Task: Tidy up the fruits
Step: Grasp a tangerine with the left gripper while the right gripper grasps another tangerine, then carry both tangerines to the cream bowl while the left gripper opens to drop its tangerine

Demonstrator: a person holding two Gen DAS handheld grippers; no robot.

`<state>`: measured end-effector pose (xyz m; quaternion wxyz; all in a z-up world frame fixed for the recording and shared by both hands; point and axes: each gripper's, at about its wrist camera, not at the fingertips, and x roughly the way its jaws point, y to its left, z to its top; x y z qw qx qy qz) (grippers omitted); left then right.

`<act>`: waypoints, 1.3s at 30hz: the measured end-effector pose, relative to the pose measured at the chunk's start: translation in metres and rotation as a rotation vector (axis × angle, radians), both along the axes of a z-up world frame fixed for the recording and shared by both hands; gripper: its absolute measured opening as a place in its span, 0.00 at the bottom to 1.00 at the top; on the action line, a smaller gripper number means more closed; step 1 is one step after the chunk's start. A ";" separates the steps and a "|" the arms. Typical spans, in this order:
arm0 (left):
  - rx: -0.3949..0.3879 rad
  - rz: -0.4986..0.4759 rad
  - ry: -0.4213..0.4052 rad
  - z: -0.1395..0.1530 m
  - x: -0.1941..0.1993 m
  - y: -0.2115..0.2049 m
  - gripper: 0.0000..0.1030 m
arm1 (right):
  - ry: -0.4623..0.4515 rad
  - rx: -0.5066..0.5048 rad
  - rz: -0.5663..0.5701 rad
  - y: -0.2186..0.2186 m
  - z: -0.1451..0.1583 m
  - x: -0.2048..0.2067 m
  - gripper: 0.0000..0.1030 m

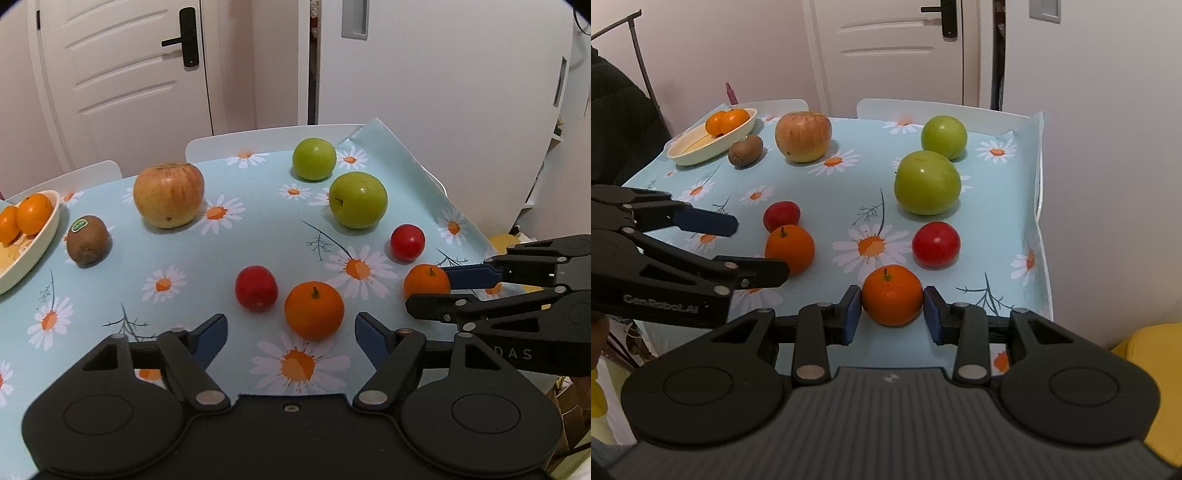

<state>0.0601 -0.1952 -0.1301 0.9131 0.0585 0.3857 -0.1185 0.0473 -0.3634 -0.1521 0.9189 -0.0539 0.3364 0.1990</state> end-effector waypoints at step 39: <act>-0.020 -0.037 -0.052 0.042 -0.003 0.012 0.39 | -0.046 0.001 -0.034 0.014 0.050 -0.012 0.50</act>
